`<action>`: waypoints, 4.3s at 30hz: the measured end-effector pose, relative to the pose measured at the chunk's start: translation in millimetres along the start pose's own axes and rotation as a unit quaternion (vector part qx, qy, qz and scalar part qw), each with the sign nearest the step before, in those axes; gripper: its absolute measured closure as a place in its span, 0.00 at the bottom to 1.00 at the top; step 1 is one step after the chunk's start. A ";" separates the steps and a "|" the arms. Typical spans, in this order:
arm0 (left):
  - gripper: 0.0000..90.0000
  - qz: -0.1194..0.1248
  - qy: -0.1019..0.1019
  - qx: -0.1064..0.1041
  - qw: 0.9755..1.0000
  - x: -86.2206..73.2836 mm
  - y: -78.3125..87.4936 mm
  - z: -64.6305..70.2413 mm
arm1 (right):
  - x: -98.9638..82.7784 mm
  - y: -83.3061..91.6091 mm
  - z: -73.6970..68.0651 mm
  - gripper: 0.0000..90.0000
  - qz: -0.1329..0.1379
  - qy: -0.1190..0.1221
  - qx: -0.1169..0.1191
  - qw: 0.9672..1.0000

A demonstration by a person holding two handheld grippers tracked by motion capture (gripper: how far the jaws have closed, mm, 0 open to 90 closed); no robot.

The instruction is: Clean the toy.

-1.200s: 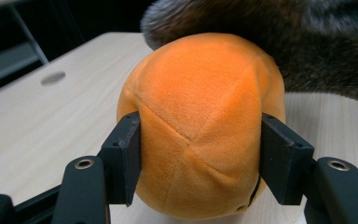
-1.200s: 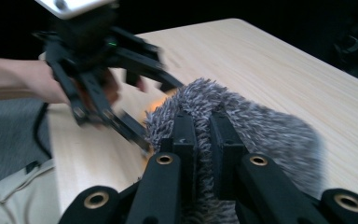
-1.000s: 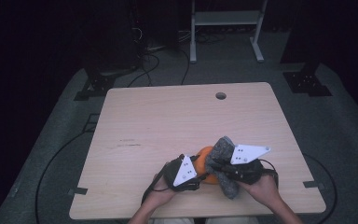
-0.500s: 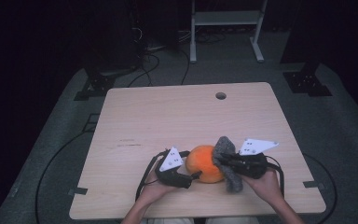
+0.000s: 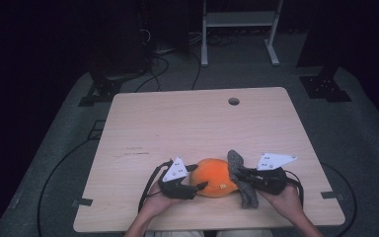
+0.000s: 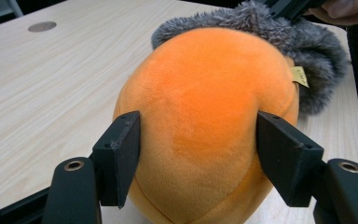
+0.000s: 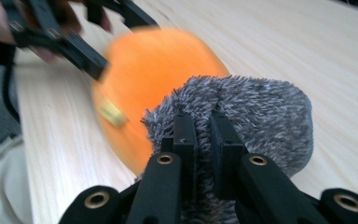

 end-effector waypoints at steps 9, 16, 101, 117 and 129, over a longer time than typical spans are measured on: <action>0.37 -0.010 0.011 -0.037 0.999 -1.0 3.8 -3.2 | 21.1 -6.3 -7.9 0.91 0.034 0.000 0.058 0.998; 0.10 -0.032 0.086 -0.068 0.993 3.7 -4.0 -14.1 | 9.2 -15.8 -14.2 0.91 0.010 0.020 0.108 0.994; 0.40 -0.004 -0.073 0.026 0.997 10.3 -12.7 21.8 | 30.8 -11.8 -10.8 0.91 0.073 0.009 0.006 0.997; 0.39 0.000 -0.083 0.026 0.996 15.0 -14.8 25.5 | 30.8 -2.2 -9.4 0.91 0.089 0.000 0.022 0.996; 0.17 -0.015 0.033 -0.005 0.999 5.6 -18.6 4.3 | 19.0 -17.8 -4.1 0.91 0.064 -0.012 0.023 0.998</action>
Point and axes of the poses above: each handheld gripper's, and its own axes: y roughly backward along the jaws, x roughly out of its top, z roughly to its right, the point moved 1 cm from there along -y, roughly forward along the jaws, and after that the axes turned 9 degrees about x, right-handed, at the moved point
